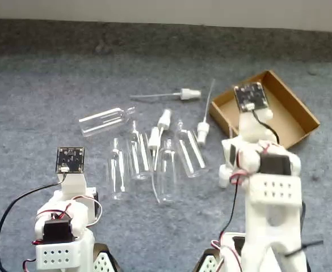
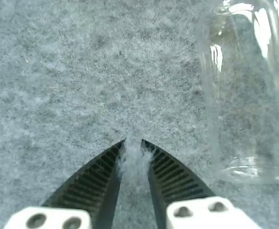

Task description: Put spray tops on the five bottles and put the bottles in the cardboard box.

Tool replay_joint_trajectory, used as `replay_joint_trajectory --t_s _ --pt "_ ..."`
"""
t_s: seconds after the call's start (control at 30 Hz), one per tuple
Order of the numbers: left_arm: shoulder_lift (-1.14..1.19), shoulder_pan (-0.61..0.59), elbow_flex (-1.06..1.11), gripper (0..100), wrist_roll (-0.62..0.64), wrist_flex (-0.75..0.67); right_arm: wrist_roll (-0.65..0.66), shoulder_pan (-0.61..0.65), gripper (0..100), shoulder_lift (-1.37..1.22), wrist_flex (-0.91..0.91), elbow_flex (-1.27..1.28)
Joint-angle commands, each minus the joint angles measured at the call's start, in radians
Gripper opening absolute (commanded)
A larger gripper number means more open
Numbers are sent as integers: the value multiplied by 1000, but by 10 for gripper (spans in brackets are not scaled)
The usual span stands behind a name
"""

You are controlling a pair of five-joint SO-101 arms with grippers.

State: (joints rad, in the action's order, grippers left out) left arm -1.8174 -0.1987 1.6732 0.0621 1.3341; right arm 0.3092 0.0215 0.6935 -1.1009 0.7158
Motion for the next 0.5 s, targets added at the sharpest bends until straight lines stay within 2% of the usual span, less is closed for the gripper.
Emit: replay_joint_trajectory --t_s 0.0,0.17,0.47 --pt "-13 -15 21 7 -5 2 -12 70 7 -130 48 -117" --pt "-13 -15 21 7 -5 2 -12 193 15 -245 -21 -242" --pt "-13 -15 21 7 -5 2 -18 285 200 -360 -58 -341"
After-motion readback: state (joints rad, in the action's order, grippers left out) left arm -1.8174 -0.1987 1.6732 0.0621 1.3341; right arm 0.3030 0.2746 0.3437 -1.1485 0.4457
